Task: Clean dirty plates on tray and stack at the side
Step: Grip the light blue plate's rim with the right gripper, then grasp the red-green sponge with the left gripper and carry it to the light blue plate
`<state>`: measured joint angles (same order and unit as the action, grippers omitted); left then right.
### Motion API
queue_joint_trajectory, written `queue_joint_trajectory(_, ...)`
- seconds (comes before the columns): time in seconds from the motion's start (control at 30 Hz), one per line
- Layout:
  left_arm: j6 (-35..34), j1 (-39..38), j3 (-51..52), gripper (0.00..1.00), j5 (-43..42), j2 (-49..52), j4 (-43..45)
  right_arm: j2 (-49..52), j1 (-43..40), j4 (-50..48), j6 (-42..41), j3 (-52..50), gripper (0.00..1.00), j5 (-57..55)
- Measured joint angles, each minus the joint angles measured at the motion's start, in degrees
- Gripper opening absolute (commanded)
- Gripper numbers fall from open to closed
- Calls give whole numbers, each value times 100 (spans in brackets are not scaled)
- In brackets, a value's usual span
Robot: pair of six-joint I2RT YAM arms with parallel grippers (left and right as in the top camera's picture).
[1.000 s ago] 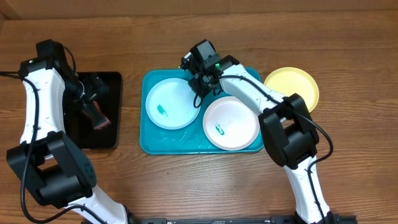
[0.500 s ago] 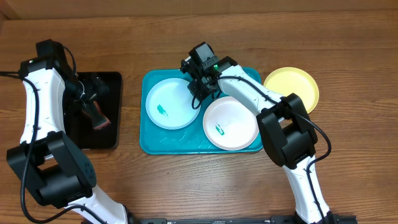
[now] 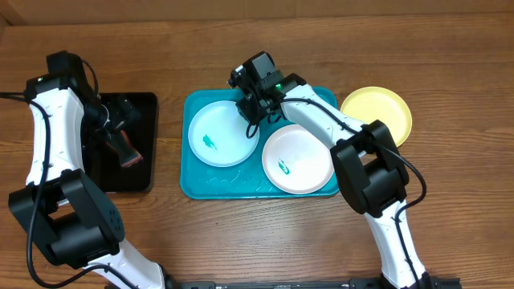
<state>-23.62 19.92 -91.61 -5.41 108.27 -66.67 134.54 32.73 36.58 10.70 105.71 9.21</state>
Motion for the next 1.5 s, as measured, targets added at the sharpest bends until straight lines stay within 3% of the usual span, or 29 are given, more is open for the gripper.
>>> queue_joint_trajectory(0.13,-9,0,0,81,0,0,0,103,4,52,-15,15,25,42)
queue_joint_trajectory(0.23,-42,0,0,61,-2,0,0,103,4,81,-57,15,14,61)
queue_joint_trajectory(0.33,-24,0,0,53,-4,0,-22,103,15,184,-223,31,6,101)
queue_joint_trajectory(0.47,-20,0,0,55,-7,0,-46,103,11,378,-612,111,4,146)
queue_joint_trajectory(0.63,-17,0,52,68,2,0,79,101,15,579,-1250,131,4,240)
queue_joint_trajectory(0.77,-22,0,385,73,120,0,533,101,26,839,-1786,177,4,278)
queue_joint_trajectory(1.03,-22,0,1128,74,450,0,1475,94,31,1123,-2164,214,4,321)
queue_joint_trajectory(1.2,-57,0,1449,70,721,0,1707,94,31,1152,-2232,216,4,337)
queue_joint_trajectory(1.33,-197,0,1681,76,1032,0,1945,94,31,1158,-2258,219,4,341)
queue_joint_trajectory(1.5,-302,0,2017,75,1060,0,2474,94,31,1167,-2271,219,4,343)
